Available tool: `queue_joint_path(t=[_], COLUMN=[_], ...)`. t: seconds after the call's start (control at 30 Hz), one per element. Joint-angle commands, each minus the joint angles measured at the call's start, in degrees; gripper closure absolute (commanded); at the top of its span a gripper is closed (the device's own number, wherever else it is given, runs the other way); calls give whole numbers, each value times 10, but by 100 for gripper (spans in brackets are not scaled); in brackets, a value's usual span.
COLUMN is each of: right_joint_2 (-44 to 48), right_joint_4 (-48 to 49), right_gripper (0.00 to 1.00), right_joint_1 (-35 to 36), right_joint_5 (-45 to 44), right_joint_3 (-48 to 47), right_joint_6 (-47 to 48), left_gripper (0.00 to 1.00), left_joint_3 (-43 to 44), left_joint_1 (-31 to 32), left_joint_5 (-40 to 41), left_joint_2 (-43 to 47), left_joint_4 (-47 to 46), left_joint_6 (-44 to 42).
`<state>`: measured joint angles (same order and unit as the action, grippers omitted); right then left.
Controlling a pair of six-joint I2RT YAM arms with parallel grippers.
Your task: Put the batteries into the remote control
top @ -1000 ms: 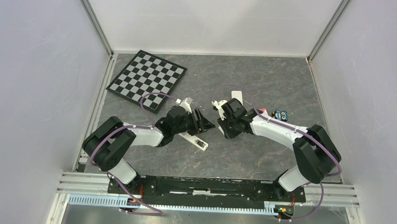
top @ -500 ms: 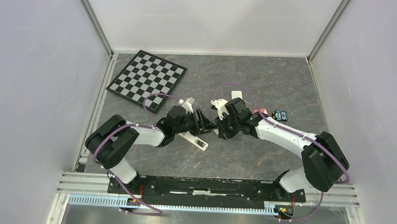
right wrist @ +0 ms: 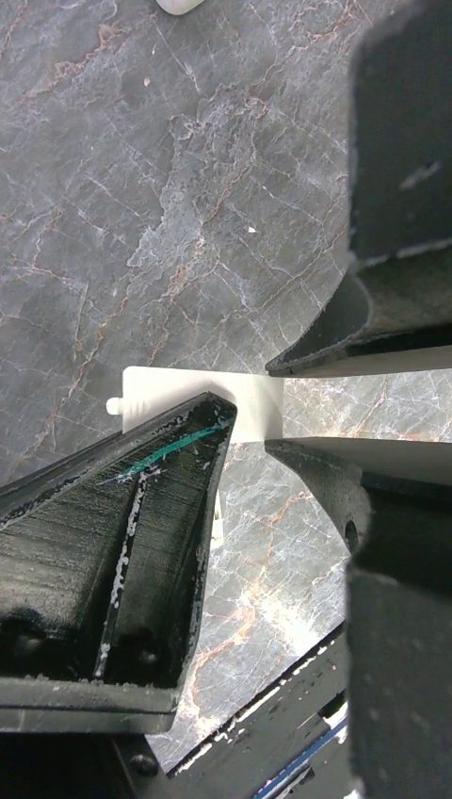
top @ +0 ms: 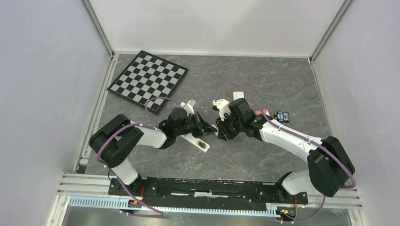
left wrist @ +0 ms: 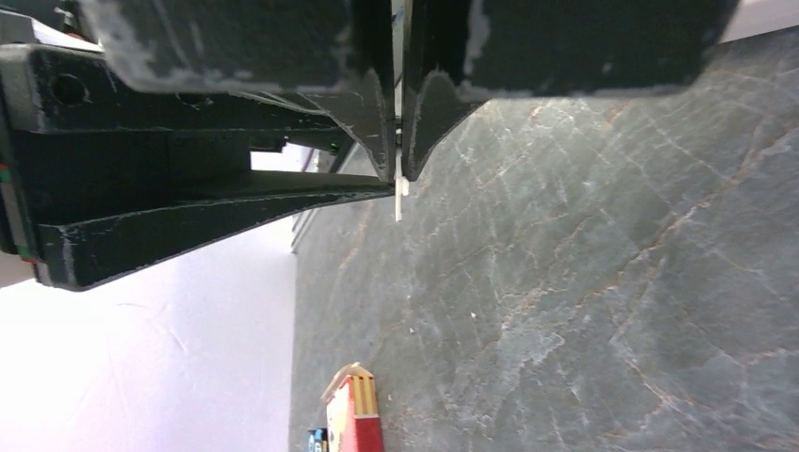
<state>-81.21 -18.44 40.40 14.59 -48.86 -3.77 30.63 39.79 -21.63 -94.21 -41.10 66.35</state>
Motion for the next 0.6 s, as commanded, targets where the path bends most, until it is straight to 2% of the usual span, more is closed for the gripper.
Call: queue_joint_path(t=[0.0,0.07,0.17,0.27,0.33,0.4,0.5,0.57], right_joint_2=[19,27,59,119,149,179,237,273], right_joint_4=[23,23,34,83,116,178,325,393], right_gripper=[76,70,32,12,8,8,10,11], right_joint_1=[0,0,-6,-19,-22,-22,-16,-14], right_joint_5=[15,9,-8,-4,-12,-2,-22,-54], right_joint_3=[5,7,17,51,83,131,230,278], right_joint_6=[6,-1,-38,-128,-229,-339,-504,-570], left_gripper=[98,98,98,98,98,98,98,98], left_joint_3=[-21,-35,-59,-86,-102,-114,-124,-129], left_joint_1=[-8,-14,-22,-25,-25,-25,-25,-25], left_joint_5=[-34,-34,-33,-22,-11,2,16,28], left_joint_2=[-18,-20,-18,-10,0,12,31,50], left_joint_4=[-112,-149,-194,-243,-276,-302,-326,-326], left_joint_6=[56,70,80,101,118,138,163,173])
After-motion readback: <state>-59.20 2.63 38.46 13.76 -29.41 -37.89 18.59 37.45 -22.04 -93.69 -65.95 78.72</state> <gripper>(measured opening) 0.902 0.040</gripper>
